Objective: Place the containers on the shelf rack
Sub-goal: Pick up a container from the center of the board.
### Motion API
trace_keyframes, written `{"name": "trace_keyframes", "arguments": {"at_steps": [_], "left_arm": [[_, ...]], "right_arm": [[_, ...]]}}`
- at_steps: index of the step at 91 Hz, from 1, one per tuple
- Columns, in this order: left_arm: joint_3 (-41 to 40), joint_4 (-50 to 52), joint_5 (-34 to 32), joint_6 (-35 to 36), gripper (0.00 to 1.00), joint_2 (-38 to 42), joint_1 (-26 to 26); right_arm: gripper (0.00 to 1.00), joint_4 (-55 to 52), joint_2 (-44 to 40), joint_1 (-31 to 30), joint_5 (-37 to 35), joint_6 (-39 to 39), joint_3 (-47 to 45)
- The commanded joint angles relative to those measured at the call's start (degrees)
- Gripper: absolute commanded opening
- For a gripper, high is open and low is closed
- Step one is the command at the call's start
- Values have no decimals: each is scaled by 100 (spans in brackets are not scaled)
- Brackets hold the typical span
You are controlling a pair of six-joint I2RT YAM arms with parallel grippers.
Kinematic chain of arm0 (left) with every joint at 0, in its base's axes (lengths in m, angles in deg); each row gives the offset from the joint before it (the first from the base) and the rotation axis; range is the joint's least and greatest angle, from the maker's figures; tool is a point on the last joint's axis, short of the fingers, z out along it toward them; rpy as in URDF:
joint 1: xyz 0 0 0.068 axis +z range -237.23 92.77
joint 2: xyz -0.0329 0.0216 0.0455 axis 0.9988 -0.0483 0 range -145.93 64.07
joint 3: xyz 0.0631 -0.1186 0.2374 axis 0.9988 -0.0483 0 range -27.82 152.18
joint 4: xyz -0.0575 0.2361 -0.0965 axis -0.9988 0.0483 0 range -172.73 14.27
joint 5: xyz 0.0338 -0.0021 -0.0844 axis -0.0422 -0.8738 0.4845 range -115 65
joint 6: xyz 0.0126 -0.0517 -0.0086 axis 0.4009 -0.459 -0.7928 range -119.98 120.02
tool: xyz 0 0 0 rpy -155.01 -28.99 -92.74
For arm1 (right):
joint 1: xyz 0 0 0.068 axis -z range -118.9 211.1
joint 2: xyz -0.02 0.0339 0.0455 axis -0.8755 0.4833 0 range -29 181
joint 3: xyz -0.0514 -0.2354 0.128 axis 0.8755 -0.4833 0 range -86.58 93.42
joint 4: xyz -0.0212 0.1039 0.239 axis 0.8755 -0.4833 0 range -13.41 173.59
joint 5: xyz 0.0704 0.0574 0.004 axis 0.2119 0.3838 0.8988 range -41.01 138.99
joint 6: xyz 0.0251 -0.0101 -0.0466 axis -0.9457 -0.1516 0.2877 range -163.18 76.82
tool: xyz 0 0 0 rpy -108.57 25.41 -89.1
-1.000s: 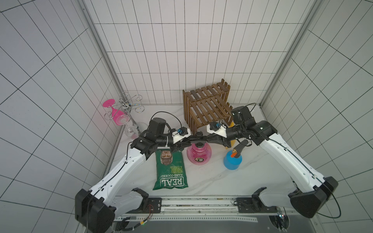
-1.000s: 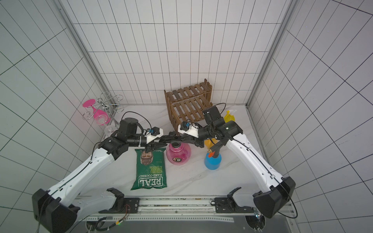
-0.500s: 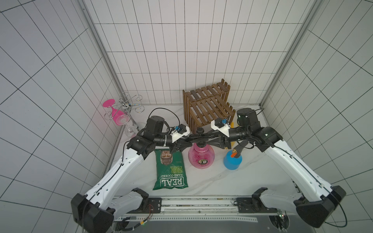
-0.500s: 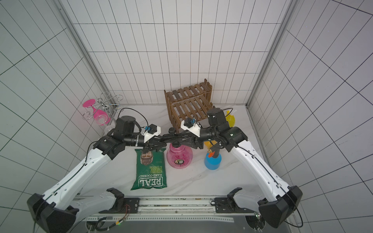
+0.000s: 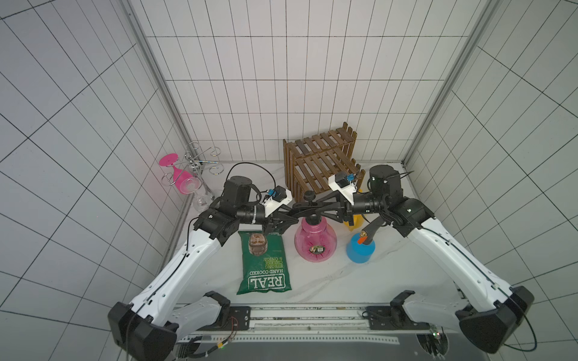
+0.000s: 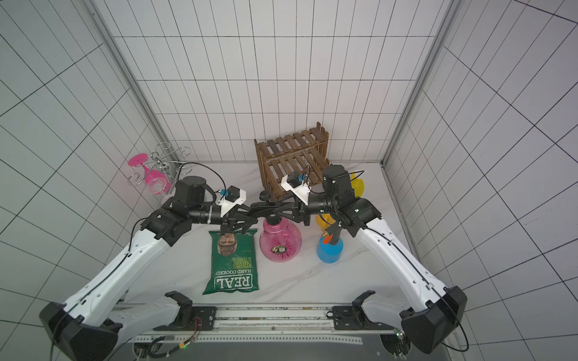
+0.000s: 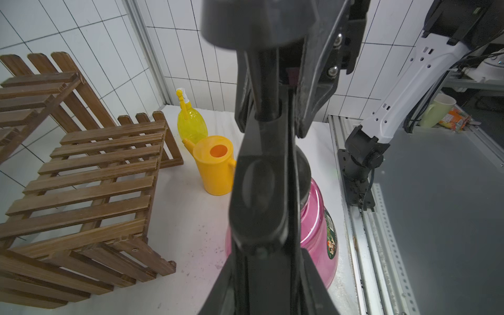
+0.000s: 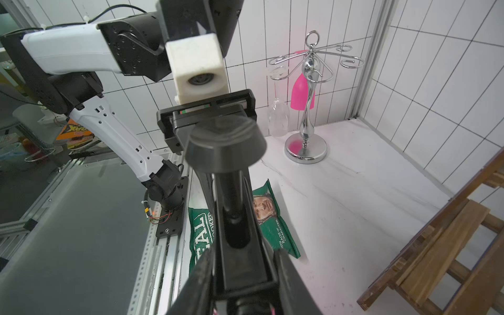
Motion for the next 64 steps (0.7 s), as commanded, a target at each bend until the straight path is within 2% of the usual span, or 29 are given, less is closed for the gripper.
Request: {"name": "trace_keyframes", "arguments": {"at_steps": [1, 7, 9, 15, 19, 26, 38, 49, 57, 64], "left_arm": [[250, -343, 74, -61, 10, 96, -42], [249, -373, -7, -142, 33, 125, -43], [252, -376, -29, -157, 43, 134, -43], [239, -524, -156, -393, 80, 200, -41], [218, -682, -317, -589, 96, 277, -44], [184, -997, -724, -1064, 99, 488, -37], [196, -1564, -1890, -2057, 99, 1098, -43], [210, -1625, -3429, -3136, 99, 1811, -41], [-228, -1681, -4270, -3938, 99, 2317, -43], [-798, -1780, -4648, -4545, 99, 2662, -42]], "right_arm": [[17, 137, -117, -41, 219, 80, -25], [0, 93, -159, -41, 287, 171, -9], [0, 79, -180, -41, 294, 198, -12], [0, 85, -259, -32, 290, 255, -36], [0, 101, -323, -36, 242, 273, -65], [0, 212, -440, -15, 92, 222, -153], [0, 868, -722, 121, -224, -266, -422], [0, 1797, -1050, 298, -801, -902, -801], [0, 2635, -1242, 537, -1299, -1469, -1096], [0, 3296, -1339, 801, -1697, -1978, -1265]]}}
